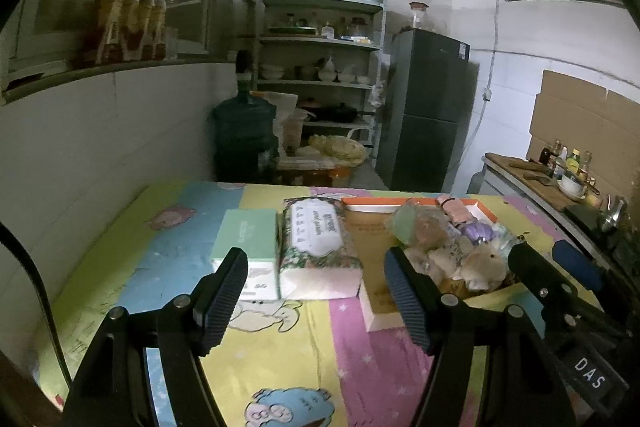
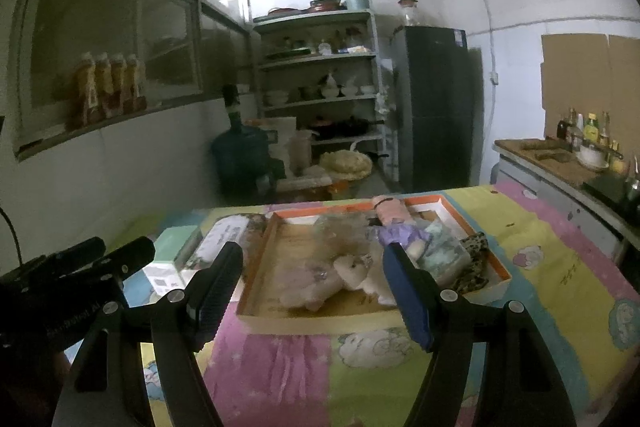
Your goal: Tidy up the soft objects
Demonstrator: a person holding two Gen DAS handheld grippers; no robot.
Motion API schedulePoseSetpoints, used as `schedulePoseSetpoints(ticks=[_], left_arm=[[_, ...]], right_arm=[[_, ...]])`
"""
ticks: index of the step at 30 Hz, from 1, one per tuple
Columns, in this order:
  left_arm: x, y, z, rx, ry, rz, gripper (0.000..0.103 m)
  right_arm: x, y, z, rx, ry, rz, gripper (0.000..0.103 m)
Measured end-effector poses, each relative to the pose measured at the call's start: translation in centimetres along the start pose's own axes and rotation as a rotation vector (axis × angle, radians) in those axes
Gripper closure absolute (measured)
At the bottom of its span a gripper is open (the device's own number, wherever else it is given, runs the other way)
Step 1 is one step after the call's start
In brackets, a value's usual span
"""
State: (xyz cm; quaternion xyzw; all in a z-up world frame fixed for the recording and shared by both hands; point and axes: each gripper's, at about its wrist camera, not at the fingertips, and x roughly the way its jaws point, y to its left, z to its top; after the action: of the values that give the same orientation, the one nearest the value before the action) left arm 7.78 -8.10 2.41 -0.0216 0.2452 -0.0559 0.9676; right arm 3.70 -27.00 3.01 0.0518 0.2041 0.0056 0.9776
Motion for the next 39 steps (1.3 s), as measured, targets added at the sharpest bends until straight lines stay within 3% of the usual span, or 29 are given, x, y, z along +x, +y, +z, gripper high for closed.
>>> schedulePoseSetpoints(ticks=[25, 39], left_arm=[[-6.8, 0.9, -4.3, 0.028, -0.042, 0.044, 0.033], [-9.8, 1.1, -6.4, 0.009, -0.061, 0.054, 0.033]], right_arm=[[-6.2, 4.0, -3.5, -0.009, -0.042, -0.081, 0.029], [-10.1, 4.2, -5.2, 0.002, -0.058, -0.148, 0.029]])
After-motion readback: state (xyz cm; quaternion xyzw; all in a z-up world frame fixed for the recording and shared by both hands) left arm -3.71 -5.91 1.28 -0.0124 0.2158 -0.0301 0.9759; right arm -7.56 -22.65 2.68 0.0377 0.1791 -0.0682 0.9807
